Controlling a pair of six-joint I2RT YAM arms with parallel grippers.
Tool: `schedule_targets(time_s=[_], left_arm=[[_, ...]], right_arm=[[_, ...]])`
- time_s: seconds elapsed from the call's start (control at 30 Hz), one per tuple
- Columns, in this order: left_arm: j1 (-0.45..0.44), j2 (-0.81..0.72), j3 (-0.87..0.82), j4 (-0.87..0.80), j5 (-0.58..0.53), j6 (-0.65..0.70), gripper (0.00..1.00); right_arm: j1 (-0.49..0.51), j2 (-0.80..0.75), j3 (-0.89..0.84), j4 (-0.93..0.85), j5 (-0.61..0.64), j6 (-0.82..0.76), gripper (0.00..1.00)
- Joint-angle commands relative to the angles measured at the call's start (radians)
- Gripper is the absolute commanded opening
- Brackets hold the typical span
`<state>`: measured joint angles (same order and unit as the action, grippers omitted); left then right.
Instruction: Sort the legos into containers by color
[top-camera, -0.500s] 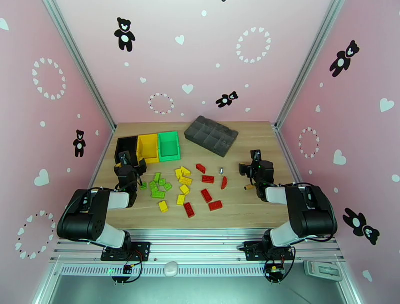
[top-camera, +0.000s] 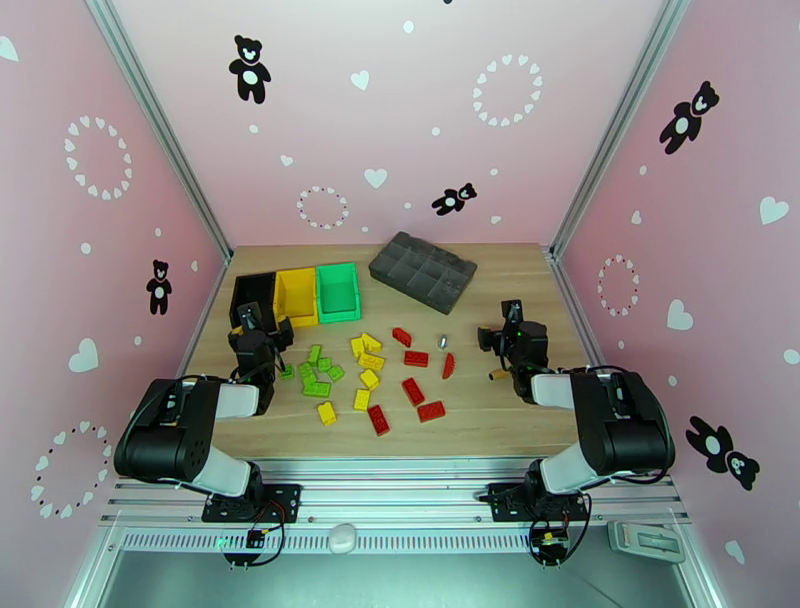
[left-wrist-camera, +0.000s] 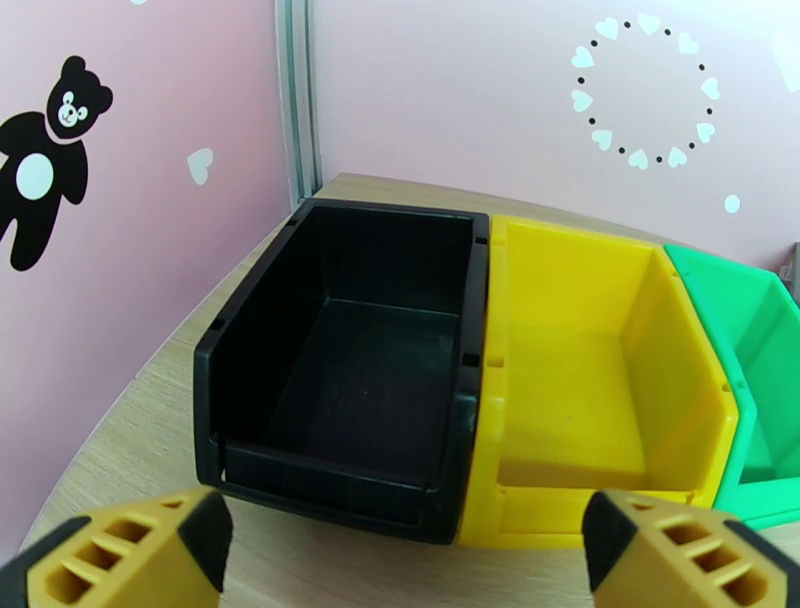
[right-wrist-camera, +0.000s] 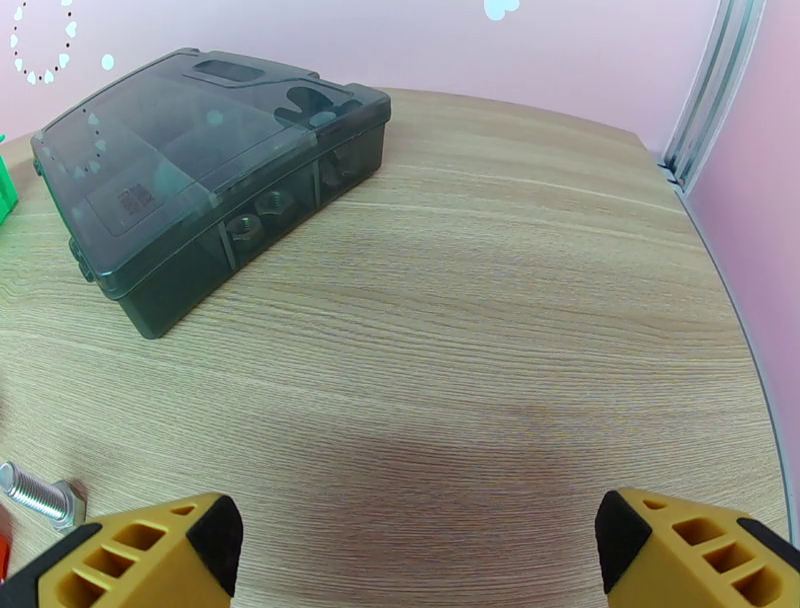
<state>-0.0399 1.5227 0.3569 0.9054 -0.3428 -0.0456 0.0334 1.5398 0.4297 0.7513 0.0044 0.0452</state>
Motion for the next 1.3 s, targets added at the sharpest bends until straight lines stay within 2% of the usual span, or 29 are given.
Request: schedule_targets(time_s=[0.0,0.83,0.9,0.93,1.0,1.03,1.1,1.17,1.27], left_arm=[[0.008,0.006,0.001,0.006,0.023,-0.002,0.98],[0.008,-0.011,0.007,-0.013,0.006,-0.006,0.98],[0.008,-0.046,0.022,-0.08,0.024,0.004,0.99],[-0.004,-0.082,0.046,-0.146,-0.021,0.001,0.98],[-0.001,-0.161,0.147,-0.455,-0.1,-0.072,0.99],[-0.001,-0.182,0.2,-0.569,-0.132,-0.115,0.98],[-0.001,-0.22,0.265,-0.738,-0.125,-0.157,0.98],[-0.002,-0.269,0.302,-0.863,-0.119,-0.226,0.99],[-0.002,-0.356,0.351,-1.048,-0.11,-0.356,0.98]], right_arm=[[-0.001,-0.007,-0.002,0.012,-0.006,0.005,0.99],[-0.004,-0.01,-0.005,0.017,-0.011,0.008,0.99],[-0.004,-0.042,0.024,-0.064,0.034,0.028,0.99],[-0.005,-0.065,0.05,-0.127,0.073,0.043,0.99],[-0.004,-0.113,0.055,-0.18,0.127,0.07,0.99],[-0.004,-0.153,0.033,-0.178,0.136,0.074,0.99],[-0.004,-0.249,-0.001,-0.209,0.162,0.101,0.99],[-0.004,-0.358,0.019,-0.365,0.25,0.192,0.99],[-0.004,-0.47,0.184,-0.793,0.362,0.301,0.99]])
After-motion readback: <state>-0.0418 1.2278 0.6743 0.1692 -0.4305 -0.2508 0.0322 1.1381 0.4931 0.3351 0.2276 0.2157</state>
